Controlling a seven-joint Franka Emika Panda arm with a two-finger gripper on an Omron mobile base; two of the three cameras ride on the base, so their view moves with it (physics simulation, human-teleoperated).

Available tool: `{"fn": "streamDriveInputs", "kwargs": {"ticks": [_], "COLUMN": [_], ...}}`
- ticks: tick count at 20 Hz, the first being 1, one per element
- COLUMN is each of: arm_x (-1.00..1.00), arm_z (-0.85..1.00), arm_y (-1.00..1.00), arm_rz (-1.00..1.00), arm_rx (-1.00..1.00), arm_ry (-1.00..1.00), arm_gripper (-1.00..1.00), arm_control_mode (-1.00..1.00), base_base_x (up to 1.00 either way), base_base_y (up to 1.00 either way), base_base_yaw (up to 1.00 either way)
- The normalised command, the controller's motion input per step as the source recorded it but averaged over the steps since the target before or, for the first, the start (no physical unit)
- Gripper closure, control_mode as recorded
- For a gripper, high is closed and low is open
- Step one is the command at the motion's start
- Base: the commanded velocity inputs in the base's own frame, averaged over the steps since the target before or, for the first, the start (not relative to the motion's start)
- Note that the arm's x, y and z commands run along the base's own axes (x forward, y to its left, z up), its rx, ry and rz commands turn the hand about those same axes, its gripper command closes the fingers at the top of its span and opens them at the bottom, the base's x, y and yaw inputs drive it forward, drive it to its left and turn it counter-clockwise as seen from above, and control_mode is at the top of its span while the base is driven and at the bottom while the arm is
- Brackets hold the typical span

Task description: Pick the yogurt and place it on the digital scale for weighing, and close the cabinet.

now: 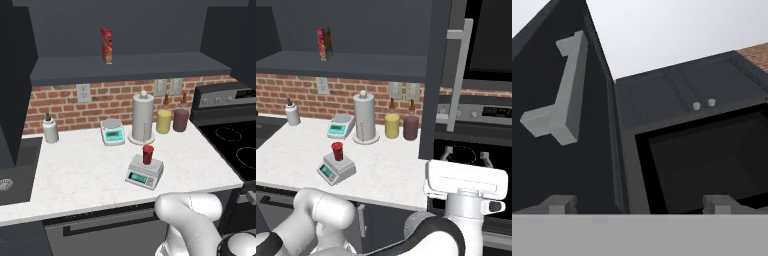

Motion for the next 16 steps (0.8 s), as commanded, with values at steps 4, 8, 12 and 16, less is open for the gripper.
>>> {"fn": "streamDriveInputs", "kwargs": {"ticks": [4, 8, 12, 16], "arm_x": [0.00, 0.00, 0.00, 0.08], "arm_z": [0.40, 0.30, 0.26, 0.30], "arm_y": [0.00, 0.00, 0.01, 0.25], "arm_rz": [0.00, 0.00, 0.00, 0.00], "arm_rx": [0.00, 0.00, -0.04, -0.11], "arm_ry": [0.34, 0.38, 0.39, 0.30], "arm_gripper": [-1.00, -1.00, -1.00, -1.00], "arm_control_mode": [-1.00, -1.00, -1.00, -1.00], "base_base_x": [0.00, 0.00, 0.00, 0.00], "base_base_y": [0.00, 0.00, 0.00, 0.00], "base_base_yaw": [0.00, 0.00, 0.00, 0.00]}}
